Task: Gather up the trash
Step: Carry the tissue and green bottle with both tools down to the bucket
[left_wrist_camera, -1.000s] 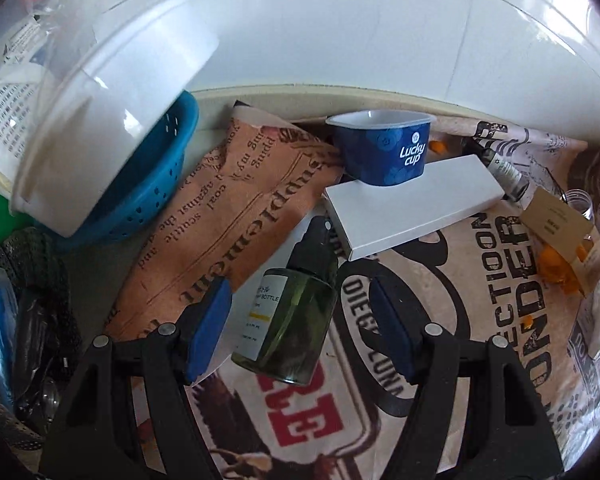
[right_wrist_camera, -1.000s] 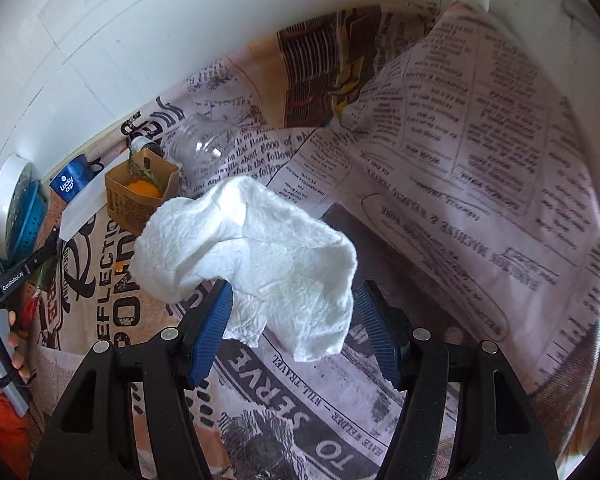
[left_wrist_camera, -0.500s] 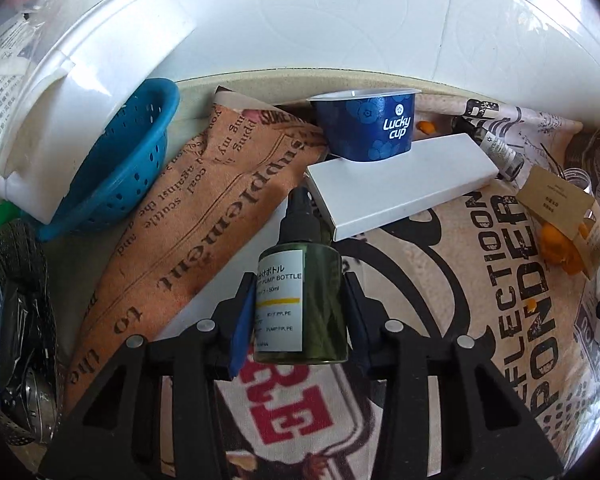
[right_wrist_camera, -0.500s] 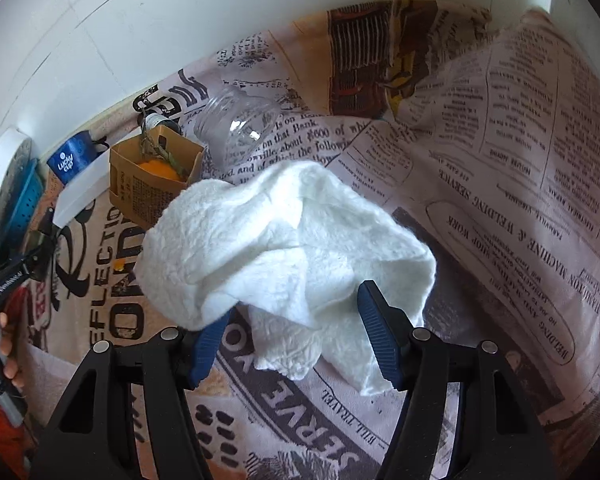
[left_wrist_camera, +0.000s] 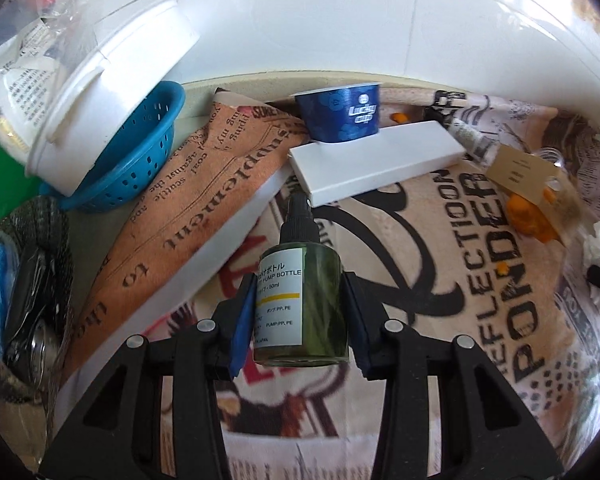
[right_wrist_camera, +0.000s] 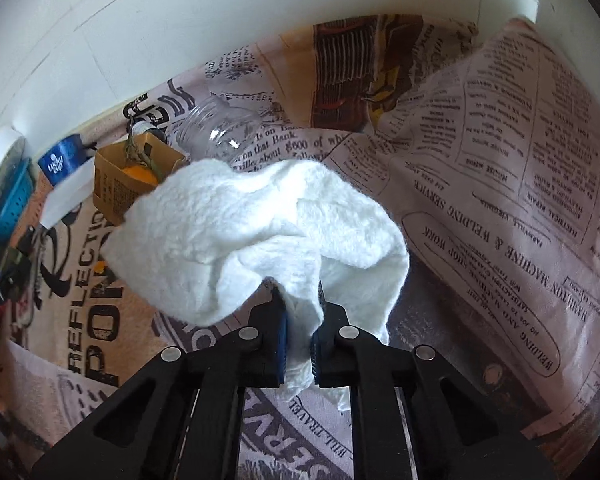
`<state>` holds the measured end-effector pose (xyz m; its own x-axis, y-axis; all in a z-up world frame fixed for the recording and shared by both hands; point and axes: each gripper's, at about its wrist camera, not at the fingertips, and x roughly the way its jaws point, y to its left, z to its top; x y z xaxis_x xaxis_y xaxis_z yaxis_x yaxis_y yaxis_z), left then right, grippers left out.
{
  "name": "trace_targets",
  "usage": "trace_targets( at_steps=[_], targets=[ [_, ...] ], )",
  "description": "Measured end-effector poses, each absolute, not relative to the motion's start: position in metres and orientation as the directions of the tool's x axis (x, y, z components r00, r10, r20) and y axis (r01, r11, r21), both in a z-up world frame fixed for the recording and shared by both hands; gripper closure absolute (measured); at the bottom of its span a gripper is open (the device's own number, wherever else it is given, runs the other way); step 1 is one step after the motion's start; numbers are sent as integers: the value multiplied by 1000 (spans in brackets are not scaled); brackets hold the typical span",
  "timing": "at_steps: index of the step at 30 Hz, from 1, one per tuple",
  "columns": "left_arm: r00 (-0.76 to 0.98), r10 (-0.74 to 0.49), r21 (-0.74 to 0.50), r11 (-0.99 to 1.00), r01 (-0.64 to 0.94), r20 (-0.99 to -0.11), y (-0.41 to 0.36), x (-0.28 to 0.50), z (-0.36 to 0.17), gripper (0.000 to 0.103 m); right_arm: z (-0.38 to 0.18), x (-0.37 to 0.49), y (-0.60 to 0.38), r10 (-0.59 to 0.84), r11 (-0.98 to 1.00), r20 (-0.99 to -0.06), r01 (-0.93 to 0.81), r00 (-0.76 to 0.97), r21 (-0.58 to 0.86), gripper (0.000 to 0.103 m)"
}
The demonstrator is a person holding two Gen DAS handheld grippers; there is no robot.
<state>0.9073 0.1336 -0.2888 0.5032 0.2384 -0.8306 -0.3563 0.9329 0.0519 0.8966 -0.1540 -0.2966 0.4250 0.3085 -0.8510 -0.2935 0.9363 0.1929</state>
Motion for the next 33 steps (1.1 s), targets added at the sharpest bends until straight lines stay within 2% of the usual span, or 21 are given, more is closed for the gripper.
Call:
trace_targets(
  at_steps=[6, 14, 24, 33],
  targets=[
    [542, 224, 35, 941, -337, -810, 117, 888, -263, 62, -272, 877, -158, 339, 928, -824, -306, 453, 213, 95],
    [638, 154, -27, 964, -265, -754, 108, 844, -220, 62, -211, 822, -161, 391, 915, -745, -314, 540, 253, 95],
    [738, 53, -58, 991, -124, -673, 110, 732, -164, 62, -155, 705, -150, 394, 919, -649, -289, 652, 268, 95],
    [758, -4, -64, 997, -50, -652, 103, 639, -134, 62, -116, 602, -156, 403, 915, -598, -283, 692, 289, 95]
  ],
)
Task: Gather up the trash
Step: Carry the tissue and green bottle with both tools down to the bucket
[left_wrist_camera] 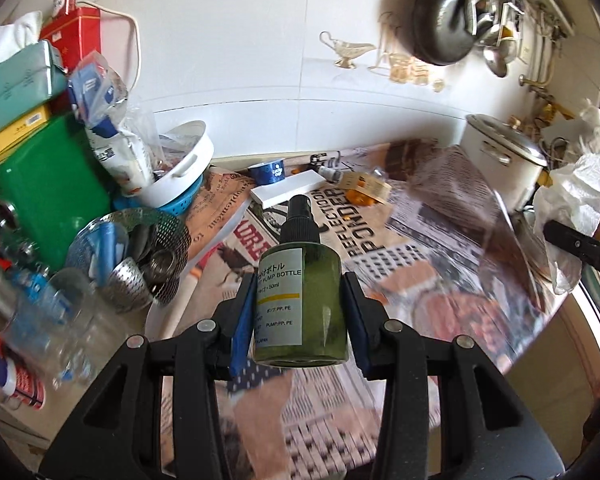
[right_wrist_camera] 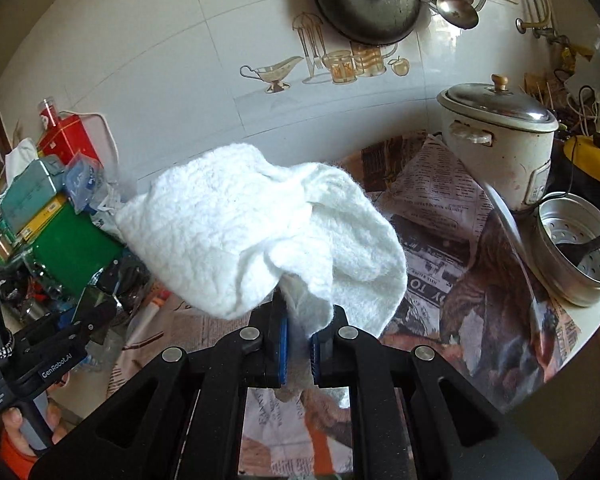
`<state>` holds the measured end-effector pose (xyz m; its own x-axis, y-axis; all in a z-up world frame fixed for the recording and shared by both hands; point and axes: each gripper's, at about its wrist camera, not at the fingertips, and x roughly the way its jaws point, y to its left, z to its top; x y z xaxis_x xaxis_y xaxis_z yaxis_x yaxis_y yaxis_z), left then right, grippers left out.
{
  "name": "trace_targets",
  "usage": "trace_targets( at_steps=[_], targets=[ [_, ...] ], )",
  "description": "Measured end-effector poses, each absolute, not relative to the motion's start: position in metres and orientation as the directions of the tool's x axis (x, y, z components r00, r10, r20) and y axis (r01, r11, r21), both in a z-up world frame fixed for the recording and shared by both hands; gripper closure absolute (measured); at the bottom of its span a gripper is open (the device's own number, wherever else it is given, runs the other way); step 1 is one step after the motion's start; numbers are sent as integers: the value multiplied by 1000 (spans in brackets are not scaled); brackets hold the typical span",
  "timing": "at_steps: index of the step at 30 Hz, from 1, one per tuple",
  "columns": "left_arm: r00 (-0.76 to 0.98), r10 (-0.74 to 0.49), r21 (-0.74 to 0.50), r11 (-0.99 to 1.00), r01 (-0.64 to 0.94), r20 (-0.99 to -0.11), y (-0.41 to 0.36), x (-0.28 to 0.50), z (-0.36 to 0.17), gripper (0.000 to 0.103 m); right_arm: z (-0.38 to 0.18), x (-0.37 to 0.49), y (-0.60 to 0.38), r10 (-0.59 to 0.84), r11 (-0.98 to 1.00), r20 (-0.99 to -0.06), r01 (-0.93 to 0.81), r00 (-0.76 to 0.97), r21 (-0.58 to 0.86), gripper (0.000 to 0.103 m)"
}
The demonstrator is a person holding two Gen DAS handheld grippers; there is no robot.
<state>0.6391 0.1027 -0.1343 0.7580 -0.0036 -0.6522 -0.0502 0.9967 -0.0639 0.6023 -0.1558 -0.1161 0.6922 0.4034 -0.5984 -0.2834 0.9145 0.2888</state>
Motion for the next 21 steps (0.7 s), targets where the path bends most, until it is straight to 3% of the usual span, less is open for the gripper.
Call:
trace_targets(
  at_steps=[10, 21],
  targets=[
    [782, -3, -101, 992, -76, -623, 77, 563, -117, 62, -92, 536, -170, 487, 873, -551, -386, 678, 297, 95],
    [731, 82, -79, 980, -183, -677, 3, 483, -157, 62, -132, 472, -206, 599, 789, -593, -524, 537, 322, 95]
  ],
)
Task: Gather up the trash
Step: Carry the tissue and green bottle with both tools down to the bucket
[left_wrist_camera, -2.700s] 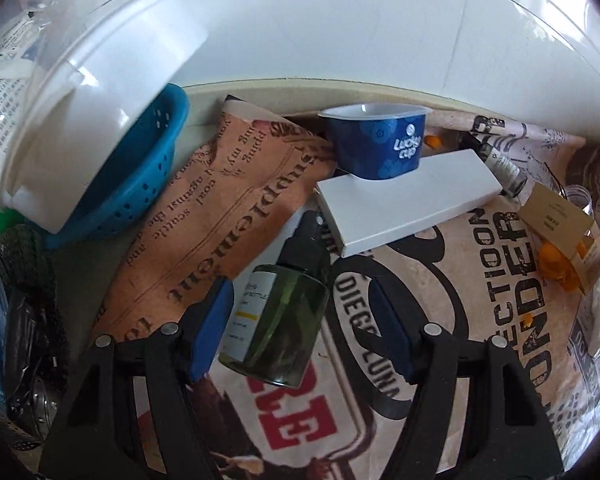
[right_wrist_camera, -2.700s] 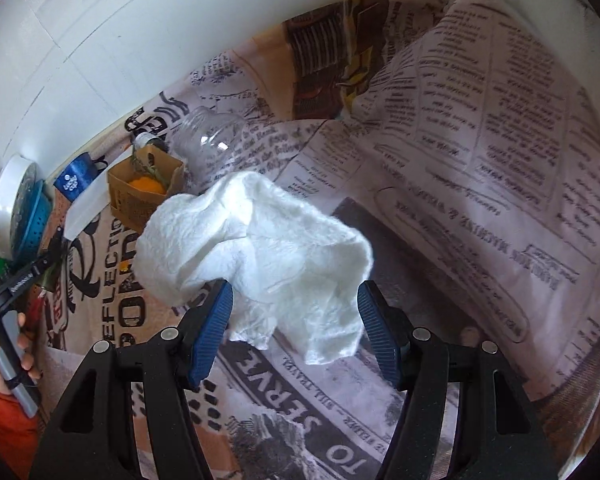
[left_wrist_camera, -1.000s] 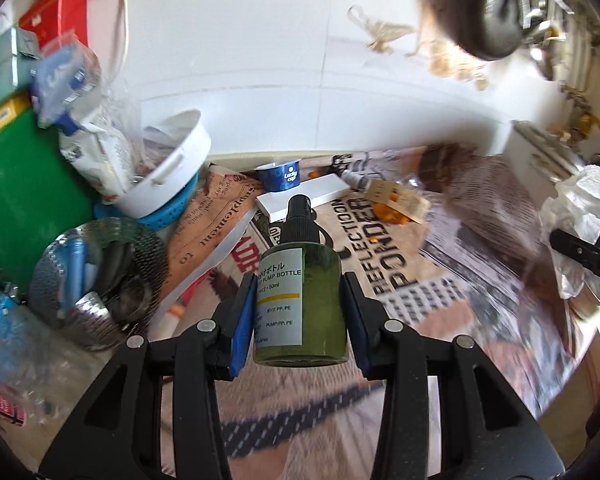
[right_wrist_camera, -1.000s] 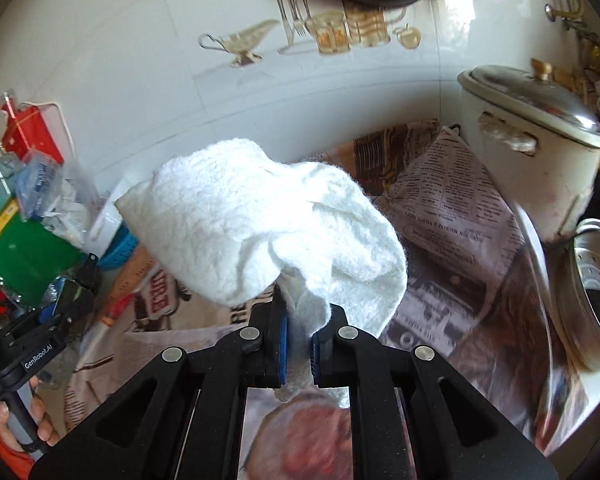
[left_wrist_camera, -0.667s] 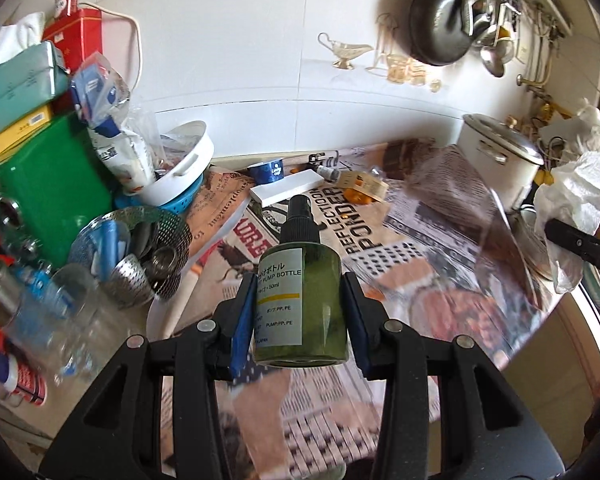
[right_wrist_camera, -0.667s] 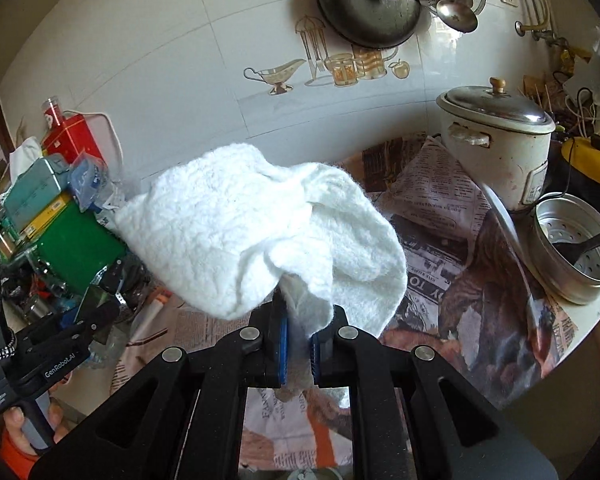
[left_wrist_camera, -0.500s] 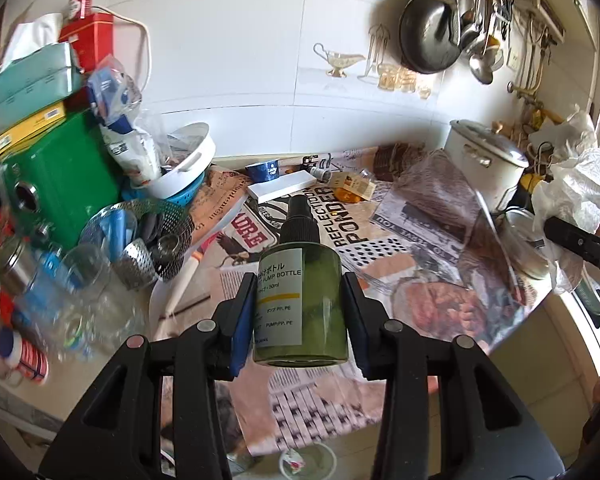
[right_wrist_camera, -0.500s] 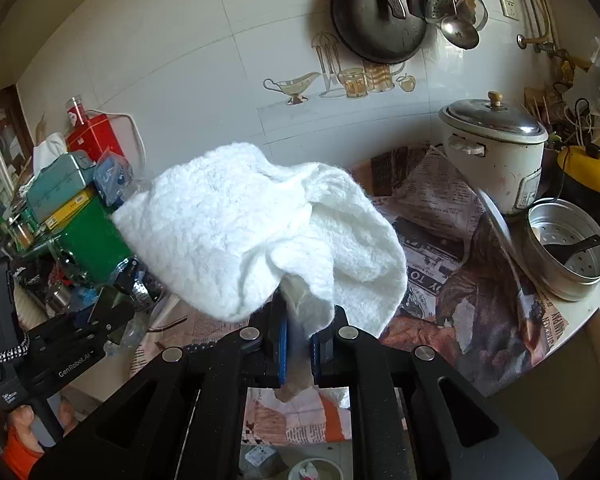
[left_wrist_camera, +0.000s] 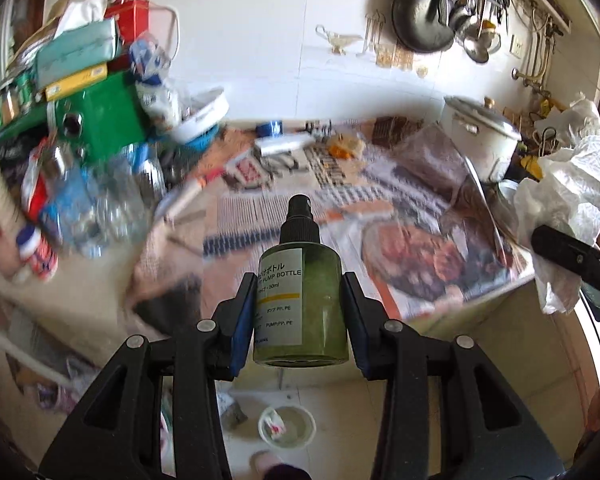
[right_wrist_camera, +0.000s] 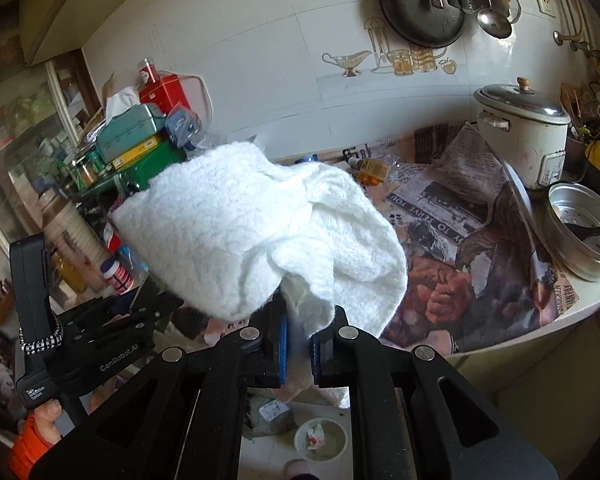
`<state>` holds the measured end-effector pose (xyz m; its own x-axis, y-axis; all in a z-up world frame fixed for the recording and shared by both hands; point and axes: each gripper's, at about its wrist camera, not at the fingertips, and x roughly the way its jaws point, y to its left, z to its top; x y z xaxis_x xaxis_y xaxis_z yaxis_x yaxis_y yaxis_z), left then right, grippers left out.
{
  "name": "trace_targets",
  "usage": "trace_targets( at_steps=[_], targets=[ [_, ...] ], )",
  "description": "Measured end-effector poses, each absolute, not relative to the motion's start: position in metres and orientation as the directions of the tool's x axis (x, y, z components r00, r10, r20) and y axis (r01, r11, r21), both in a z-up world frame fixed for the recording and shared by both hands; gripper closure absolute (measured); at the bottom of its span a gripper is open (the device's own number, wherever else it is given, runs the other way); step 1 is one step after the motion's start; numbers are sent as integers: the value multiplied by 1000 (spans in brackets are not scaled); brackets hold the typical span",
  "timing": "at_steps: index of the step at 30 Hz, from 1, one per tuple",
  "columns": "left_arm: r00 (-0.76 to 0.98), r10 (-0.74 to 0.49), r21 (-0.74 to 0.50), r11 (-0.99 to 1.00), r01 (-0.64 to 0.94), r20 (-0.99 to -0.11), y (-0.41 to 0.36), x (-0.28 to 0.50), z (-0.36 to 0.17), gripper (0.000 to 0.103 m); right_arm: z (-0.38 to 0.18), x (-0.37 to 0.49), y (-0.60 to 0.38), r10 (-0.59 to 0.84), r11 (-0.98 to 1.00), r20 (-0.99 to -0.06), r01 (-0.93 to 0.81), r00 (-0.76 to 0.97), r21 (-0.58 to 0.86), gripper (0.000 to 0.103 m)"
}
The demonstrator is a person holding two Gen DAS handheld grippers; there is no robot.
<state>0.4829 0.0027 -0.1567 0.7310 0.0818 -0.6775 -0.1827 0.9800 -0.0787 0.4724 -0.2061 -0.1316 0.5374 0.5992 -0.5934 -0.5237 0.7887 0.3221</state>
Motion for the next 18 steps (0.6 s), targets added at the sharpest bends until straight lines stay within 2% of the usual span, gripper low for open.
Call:
trace_targets(
  at_steps=[12, 18],
  targets=[
    [589, 71, -74, 973, -217, -805, -55, 430, -243, 62, -212, 436, -228, 598, 763, -715, -530, 362, 370, 95],
    [491, 48, -75, 971, -227, -870, -53, 430, -312, 62, -268, 440, -217, 576, 770, -764, -506, 290, 389, 95]
  ],
)
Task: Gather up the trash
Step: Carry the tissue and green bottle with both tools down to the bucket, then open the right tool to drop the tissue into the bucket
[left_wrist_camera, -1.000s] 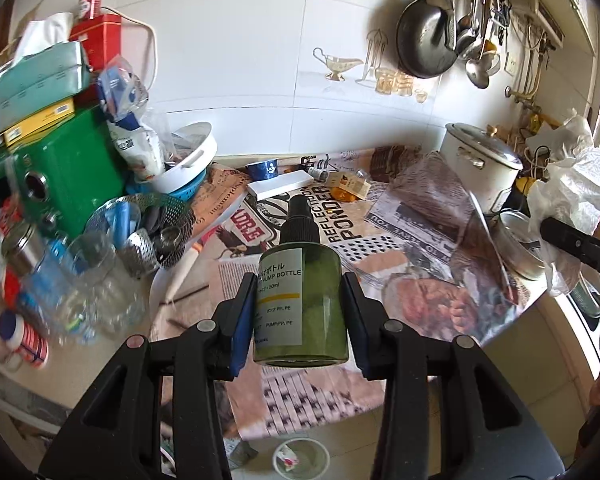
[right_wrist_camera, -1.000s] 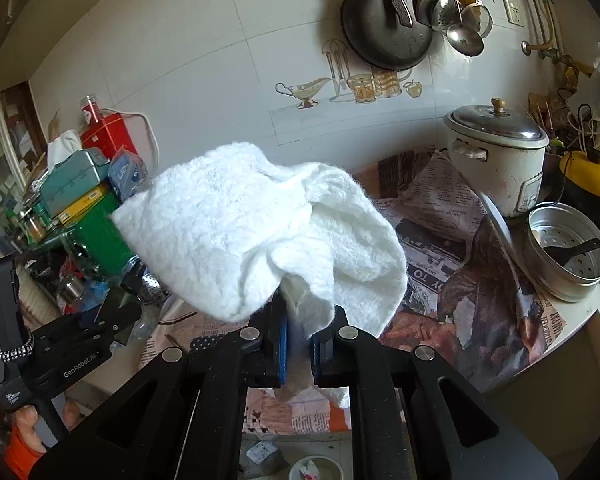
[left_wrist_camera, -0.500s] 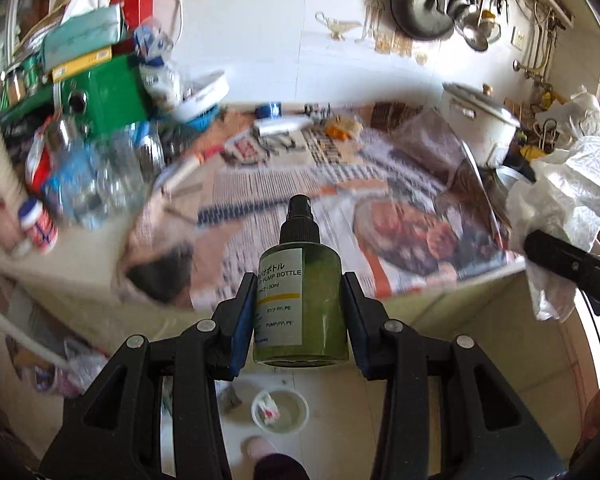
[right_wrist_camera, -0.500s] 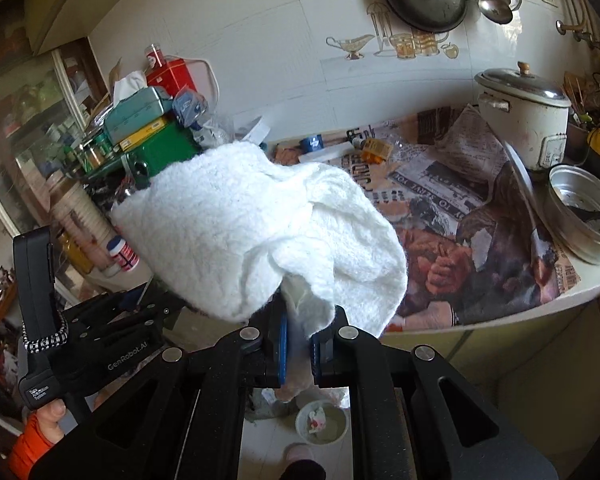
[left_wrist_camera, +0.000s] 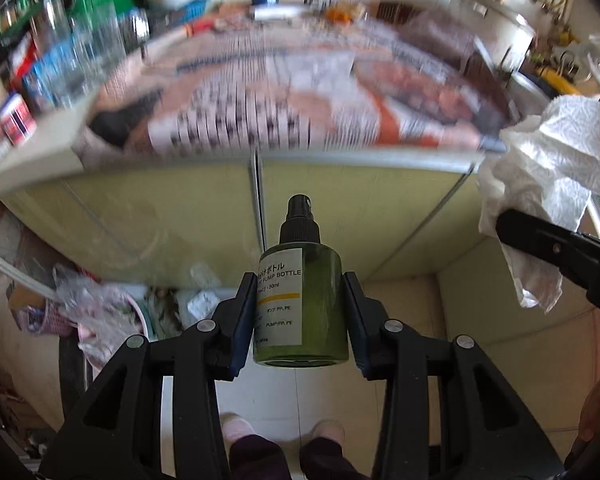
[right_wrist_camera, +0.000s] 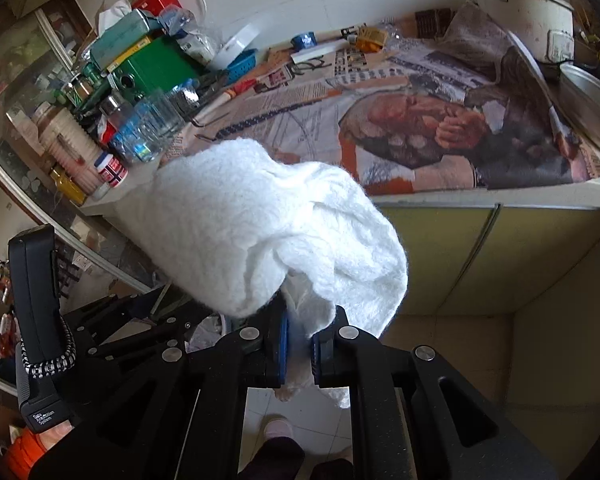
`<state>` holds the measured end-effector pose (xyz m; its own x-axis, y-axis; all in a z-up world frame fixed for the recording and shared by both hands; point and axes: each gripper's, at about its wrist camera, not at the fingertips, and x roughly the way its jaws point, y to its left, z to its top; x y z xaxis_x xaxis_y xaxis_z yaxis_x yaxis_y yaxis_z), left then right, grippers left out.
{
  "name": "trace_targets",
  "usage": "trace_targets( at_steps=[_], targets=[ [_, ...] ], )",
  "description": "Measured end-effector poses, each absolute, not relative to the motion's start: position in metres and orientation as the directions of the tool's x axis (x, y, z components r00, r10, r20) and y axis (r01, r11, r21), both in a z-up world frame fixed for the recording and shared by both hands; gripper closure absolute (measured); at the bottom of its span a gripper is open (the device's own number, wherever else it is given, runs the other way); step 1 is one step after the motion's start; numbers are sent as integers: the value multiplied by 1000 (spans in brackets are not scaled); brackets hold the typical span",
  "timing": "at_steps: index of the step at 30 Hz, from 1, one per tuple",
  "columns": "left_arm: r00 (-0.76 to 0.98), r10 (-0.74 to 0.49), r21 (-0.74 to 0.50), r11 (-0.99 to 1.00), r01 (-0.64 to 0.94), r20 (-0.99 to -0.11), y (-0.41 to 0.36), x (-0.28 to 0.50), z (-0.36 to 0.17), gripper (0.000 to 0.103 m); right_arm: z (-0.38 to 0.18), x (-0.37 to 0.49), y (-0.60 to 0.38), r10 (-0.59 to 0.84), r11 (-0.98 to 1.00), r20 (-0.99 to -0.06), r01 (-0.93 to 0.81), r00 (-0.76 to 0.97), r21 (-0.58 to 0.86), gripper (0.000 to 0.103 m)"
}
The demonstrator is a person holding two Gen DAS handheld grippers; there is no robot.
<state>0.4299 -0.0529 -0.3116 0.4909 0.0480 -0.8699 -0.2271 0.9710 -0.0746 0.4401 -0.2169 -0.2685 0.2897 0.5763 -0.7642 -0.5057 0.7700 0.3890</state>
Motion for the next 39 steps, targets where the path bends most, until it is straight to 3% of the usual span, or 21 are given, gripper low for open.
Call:
trace_targets(
  at_steps=[22, 30, 35, 39],
  targets=[
    [211, -60, -118, 954, -274, -976, 42, 427, -660, 62, -600, 441, -115, 433, 835, -901, -387, 21, 392, 94],
    [179, -87, -137, 947, -290, -980, 52, 426, -719, 62, -657, 444, -74, 443, 810, -894, -398, -64, 430, 90],
    [179, -94, -146, 941, -307, -979, 49, 430, -725, 62, -656, 442, -78, 421, 816, -906, -415, -50, 402, 61],
    [191, -101, -156, 941, -300, -976, 48, 441, -728, 62, -648, 445, -91, 412, 821, -911, -424, -27, 383, 59]
  ],
)
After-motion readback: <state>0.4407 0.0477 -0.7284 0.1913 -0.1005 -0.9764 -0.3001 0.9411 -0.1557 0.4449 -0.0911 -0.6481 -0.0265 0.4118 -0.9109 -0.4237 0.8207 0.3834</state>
